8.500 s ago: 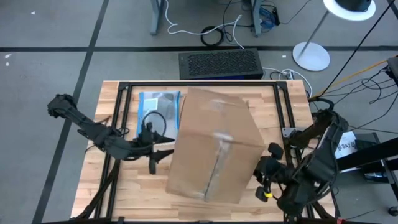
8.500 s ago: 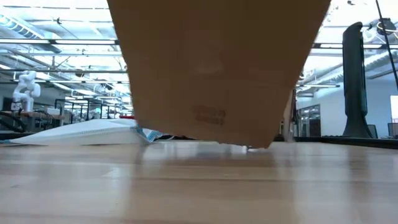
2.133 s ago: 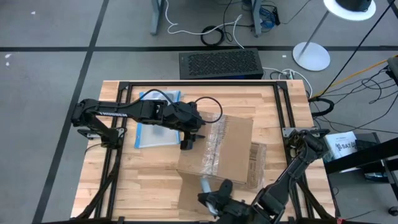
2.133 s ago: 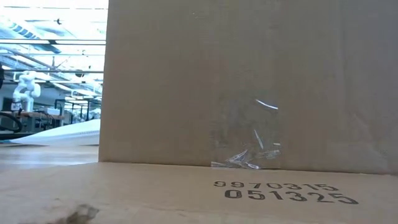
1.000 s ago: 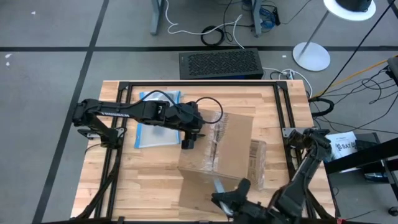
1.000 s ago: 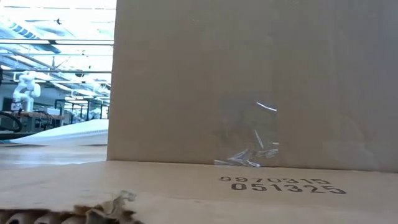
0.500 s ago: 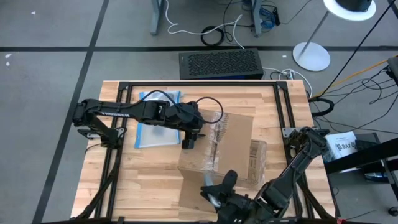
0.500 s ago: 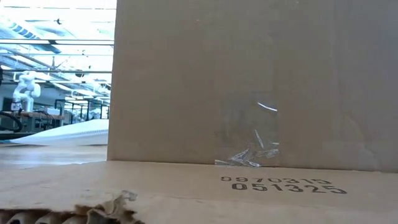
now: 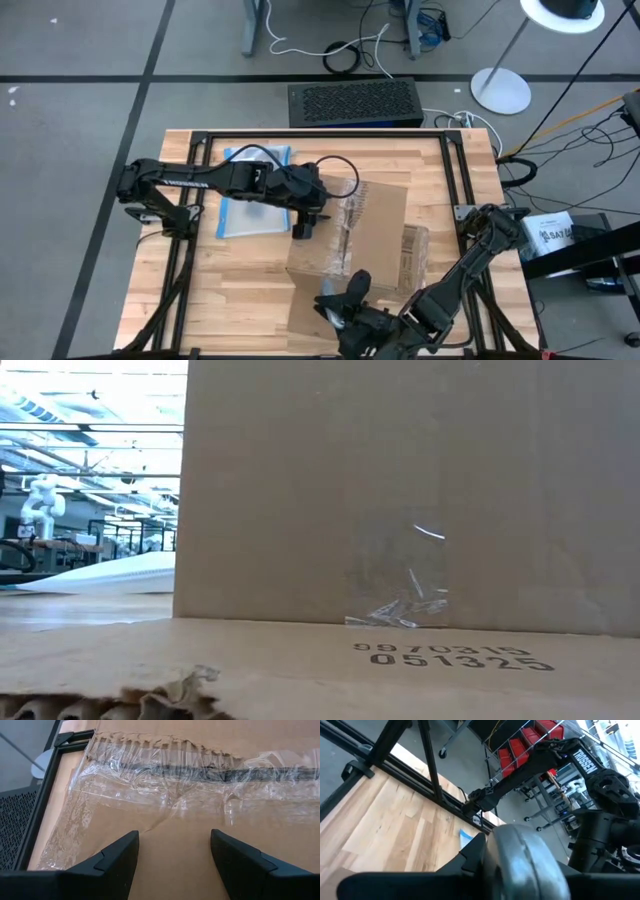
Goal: Unpack boxes
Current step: Break down box until it is fully flat
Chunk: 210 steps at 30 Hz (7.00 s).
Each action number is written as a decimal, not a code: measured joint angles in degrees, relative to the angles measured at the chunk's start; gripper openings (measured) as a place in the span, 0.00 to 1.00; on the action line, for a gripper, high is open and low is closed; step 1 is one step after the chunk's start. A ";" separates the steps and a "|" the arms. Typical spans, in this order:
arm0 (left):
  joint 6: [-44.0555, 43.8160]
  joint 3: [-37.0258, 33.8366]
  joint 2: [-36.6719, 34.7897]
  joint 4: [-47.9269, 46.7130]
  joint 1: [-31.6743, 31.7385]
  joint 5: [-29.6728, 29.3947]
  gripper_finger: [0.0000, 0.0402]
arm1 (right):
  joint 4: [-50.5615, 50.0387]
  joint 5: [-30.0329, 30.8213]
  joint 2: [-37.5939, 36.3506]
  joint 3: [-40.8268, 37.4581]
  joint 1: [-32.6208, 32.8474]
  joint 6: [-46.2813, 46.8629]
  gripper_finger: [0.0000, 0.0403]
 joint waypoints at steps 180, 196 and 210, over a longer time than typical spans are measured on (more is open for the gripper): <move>21.00 -14.75 -29.60 -7.27 2.84 6.96 0.20 | 14.47 12.59 -4.10 0.01 -32.07 17.74 0.16; 23.91 -14.58 -19.23 6.29 5.30 11.85 0.20 | -10.71 24.39 -3.82 -0.01 -28.23 46.58 0.16; 25.32 -14.40 -16.33 7.10 7.20 13.81 0.20 | -22.22 27.80 -1.04 0.01 -29.06 56.22 0.16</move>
